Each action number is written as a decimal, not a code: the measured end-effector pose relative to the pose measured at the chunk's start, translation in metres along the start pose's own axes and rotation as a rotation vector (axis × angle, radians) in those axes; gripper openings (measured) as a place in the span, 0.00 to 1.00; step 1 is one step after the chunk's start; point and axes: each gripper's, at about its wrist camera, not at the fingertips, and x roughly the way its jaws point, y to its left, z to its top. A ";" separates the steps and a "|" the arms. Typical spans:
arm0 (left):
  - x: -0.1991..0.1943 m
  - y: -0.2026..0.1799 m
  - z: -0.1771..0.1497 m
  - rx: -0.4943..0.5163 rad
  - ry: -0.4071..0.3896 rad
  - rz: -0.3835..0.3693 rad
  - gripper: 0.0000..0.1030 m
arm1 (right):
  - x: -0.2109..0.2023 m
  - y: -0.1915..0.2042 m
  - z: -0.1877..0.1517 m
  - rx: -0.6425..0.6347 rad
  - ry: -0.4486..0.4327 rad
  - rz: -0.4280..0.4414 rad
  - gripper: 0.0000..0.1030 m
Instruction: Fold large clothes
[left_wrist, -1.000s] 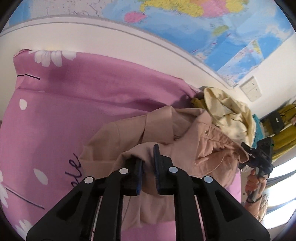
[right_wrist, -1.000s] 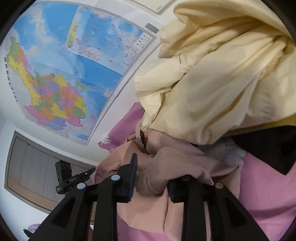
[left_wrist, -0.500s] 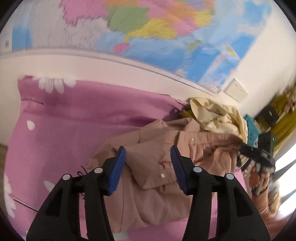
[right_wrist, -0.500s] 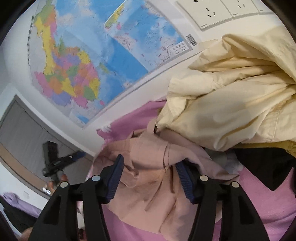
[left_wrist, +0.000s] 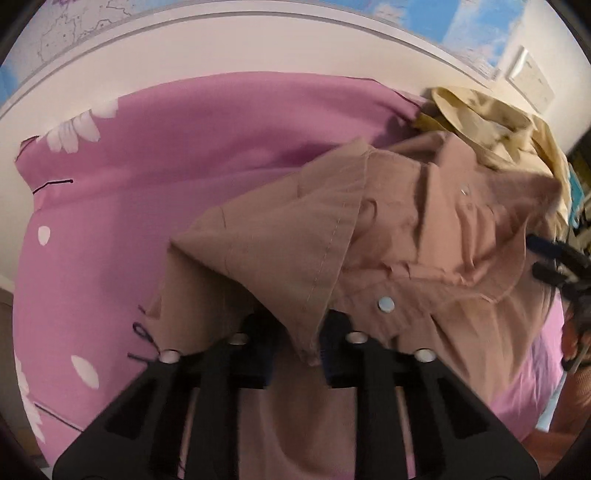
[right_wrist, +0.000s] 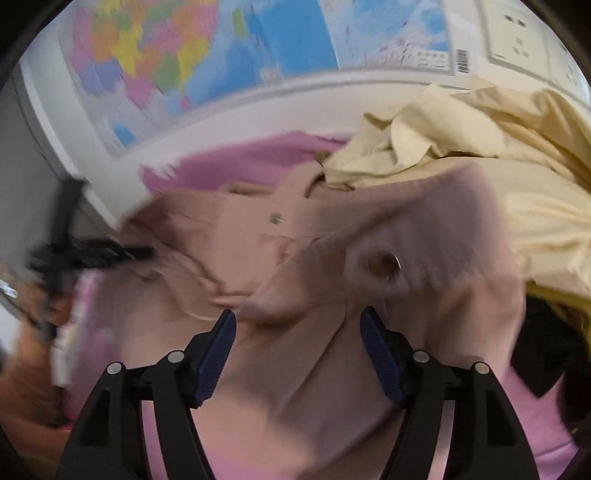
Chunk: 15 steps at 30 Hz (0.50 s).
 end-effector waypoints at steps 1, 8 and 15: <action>0.000 0.002 0.003 -0.016 -0.002 -0.003 0.08 | 0.009 0.003 0.001 -0.017 0.008 -0.033 0.62; -0.025 0.019 0.028 -0.107 -0.050 -0.113 0.07 | 0.014 0.001 0.011 -0.084 -0.030 -0.113 0.04; -0.038 0.031 0.044 -0.192 -0.081 -0.173 0.07 | -0.043 -0.013 0.050 -0.011 -0.229 -0.082 0.03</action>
